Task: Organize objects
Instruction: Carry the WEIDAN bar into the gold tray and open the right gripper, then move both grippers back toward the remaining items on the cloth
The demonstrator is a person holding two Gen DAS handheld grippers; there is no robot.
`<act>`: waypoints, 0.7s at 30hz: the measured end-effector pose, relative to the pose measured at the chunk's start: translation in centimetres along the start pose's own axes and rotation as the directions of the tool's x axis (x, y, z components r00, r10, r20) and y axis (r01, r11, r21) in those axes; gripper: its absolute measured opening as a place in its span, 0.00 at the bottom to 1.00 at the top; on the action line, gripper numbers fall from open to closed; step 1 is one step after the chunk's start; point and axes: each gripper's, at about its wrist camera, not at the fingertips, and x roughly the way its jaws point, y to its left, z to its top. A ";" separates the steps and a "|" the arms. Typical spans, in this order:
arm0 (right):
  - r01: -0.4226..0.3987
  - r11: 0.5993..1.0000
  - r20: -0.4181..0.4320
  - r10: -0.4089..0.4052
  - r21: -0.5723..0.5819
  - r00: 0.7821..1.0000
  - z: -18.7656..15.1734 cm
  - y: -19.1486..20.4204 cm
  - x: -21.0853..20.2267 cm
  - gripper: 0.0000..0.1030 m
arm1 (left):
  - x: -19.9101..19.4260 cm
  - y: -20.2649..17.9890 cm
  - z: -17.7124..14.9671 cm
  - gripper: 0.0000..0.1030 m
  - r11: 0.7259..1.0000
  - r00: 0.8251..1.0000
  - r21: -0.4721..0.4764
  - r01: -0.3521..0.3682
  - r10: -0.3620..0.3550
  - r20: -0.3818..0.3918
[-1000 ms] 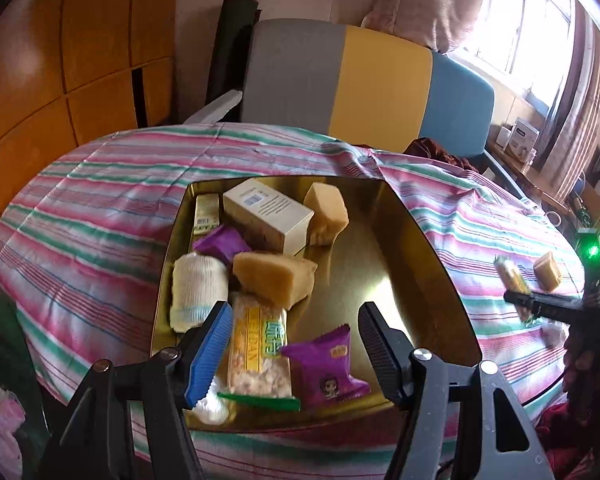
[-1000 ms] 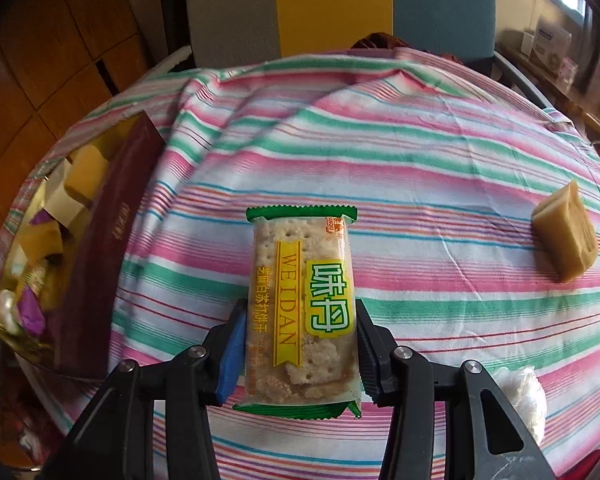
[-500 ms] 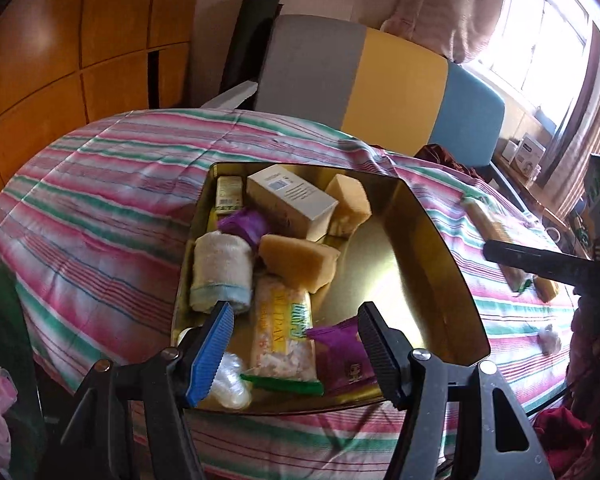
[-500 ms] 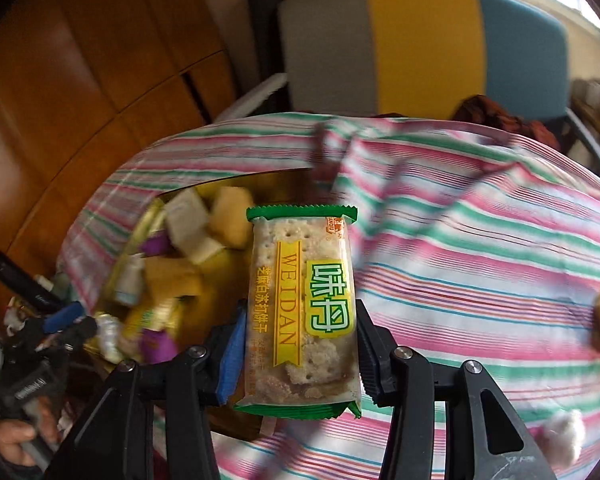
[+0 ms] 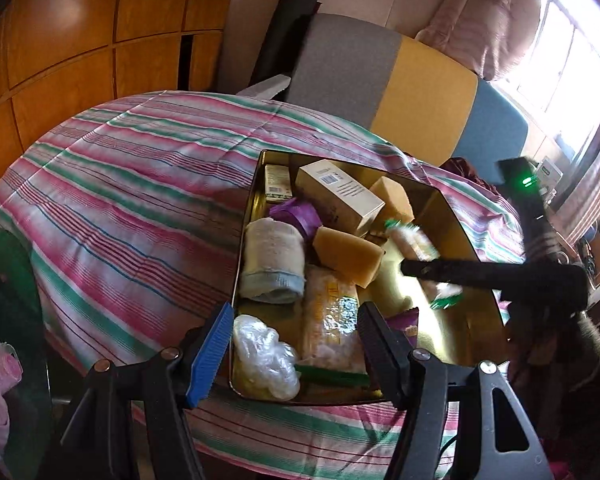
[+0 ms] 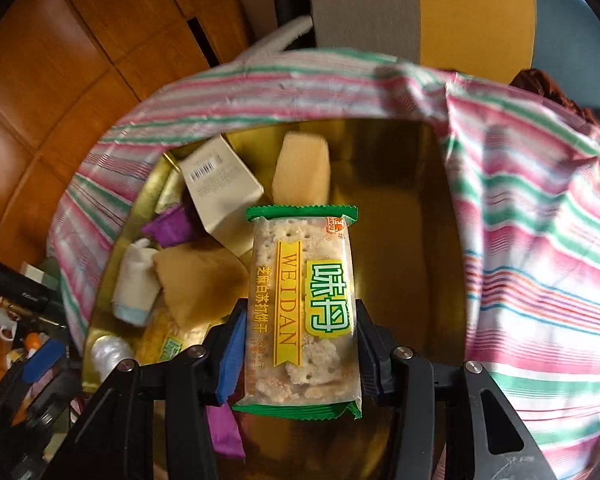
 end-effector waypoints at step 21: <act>-0.060 0.996 0.073 0.064 -0.060 0.995 -1.8 2.0 -1.6 0.59 | -1.0 -1.5 -0.3 0.63 0.999 1.000 0.043 -0.013 0.012 0.024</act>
